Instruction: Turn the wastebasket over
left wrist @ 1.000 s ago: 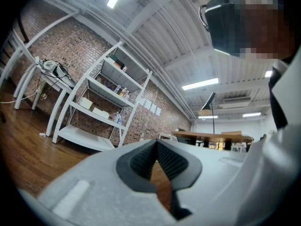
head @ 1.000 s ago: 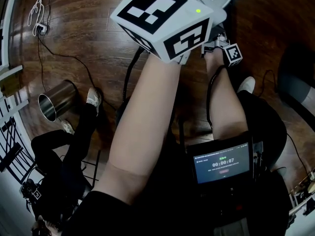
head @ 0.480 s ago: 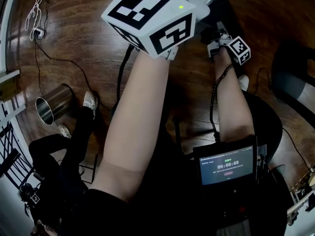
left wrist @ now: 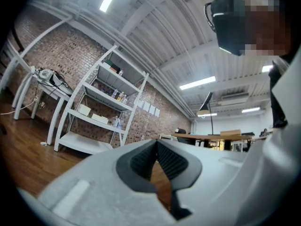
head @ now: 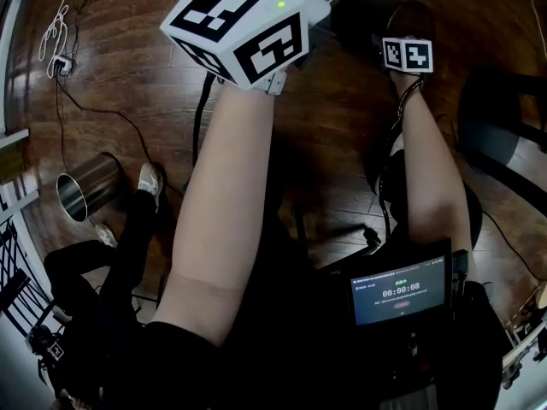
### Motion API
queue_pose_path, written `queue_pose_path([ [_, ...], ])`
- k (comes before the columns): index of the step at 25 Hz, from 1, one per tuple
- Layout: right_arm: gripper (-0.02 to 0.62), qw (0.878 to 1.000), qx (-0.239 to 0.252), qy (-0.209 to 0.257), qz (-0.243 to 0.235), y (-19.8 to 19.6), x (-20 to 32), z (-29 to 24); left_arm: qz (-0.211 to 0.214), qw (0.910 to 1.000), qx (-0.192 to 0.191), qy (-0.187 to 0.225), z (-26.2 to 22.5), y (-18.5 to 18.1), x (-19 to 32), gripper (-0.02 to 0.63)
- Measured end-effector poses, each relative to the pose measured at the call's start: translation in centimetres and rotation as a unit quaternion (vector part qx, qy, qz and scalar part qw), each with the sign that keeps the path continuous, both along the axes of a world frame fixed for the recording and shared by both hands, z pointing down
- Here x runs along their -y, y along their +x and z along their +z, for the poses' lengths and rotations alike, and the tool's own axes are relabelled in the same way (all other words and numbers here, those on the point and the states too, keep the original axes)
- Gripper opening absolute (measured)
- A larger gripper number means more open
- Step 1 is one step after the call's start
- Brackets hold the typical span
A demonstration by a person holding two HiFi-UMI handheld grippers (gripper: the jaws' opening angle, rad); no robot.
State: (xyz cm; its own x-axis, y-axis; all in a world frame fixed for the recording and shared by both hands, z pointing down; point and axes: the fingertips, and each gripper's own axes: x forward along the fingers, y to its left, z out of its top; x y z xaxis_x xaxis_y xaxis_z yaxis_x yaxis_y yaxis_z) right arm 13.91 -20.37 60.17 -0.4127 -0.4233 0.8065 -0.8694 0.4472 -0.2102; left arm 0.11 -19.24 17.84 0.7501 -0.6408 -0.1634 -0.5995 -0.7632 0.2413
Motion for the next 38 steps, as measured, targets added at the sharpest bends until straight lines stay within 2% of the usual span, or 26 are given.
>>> queue_pose_path([
  [1,0.011,0.998,-0.043,-0.003,-0.04,0.0,-0.1,0.4,-0.001,1.0,0.0,-0.001,0.0,-0.1,0.1,0.002],
  [3,0.011,0.986,-0.118,-0.012,-0.115,-0.1,-0.7,1.5,0.0,1.0,-0.001,-0.001,-0.1,0.0,0.0,0.002],
  [6,0.017,0.956,-0.193,-0.018,-0.221,-1.4,-2.2,2.5,0.003,1.0,0.0,0.001,-0.3,0.2,0.0,0.002],
  [9,0.026,0.914,-0.242,-0.012,-0.325,-3.7,-3.4,2.5,0.002,1.0,0.001,0.0,-0.3,0.2,0.2,0.002],
  [12,0.025,0.869,-0.278,-0.03,-0.409,-4.5,-5.2,3.2,0.003,1.0,0.001,0.001,-0.3,0.4,0.1,0.002],
  [13,0.023,0.857,-0.282,-0.038,-0.429,-4.7,-5.8,3.5,0.003,1.0,0.002,0.001,-0.3,0.3,0.1,0.002],
  [14,0.018,0.849,-0.284,-0.048,-0.443,-4.8,-6.2,3.9,0.002,1.0,0.003,0.001,-0.2,0.3,0.1,0.002],
  [16,0.015,0.842,-0.286,-0.066,-0.452,-4.3,-6.8,4.5,0.001,1.0,0.005,0.001,-0.2,0.2,0.1,0.002],
  [19,0.017,0.843,-0.285,-0.067,-0.451,-3.8,-7.3,4.8,0.004,0.9999,0.009,0.001,0.0,0.2,0.0,0.002],
  [22,0.025,0.839,-0.288,-0.053,-0.458,-3.8,-7.2,4.4,0.007,0.9995,0.03,-0.004,0.8,0.5,0.1,0.002],
  [31,0.07,0.839,-0.263,0.011,-0.476,-3.9,-7.4,-2.0,0.012,0.9981,0.061,0.0,1.5,1.7,-0.2,0.002],
  [33,0.039,0.853,-0.244,0.037,-0.461,-4.3,-6.9,-4.5,0.013,0.9975,0.069,-0.002,1.9,1.8,-0.3,0.002],
  [35,0.026,0.882,-0.203,0.087,-0.416,-5.0,-5.6,-8.2,0.015,0.9968,0.078,-0.002,2.1,2.0,-0.3,0.002],
  [38,0.011,0.925,-0.108,0.161,-0.328,-5.3,-4.3,-15.1,0.02,0.9963,0.083,-0.003,2.2,2.5,-0.6,0.002],
])
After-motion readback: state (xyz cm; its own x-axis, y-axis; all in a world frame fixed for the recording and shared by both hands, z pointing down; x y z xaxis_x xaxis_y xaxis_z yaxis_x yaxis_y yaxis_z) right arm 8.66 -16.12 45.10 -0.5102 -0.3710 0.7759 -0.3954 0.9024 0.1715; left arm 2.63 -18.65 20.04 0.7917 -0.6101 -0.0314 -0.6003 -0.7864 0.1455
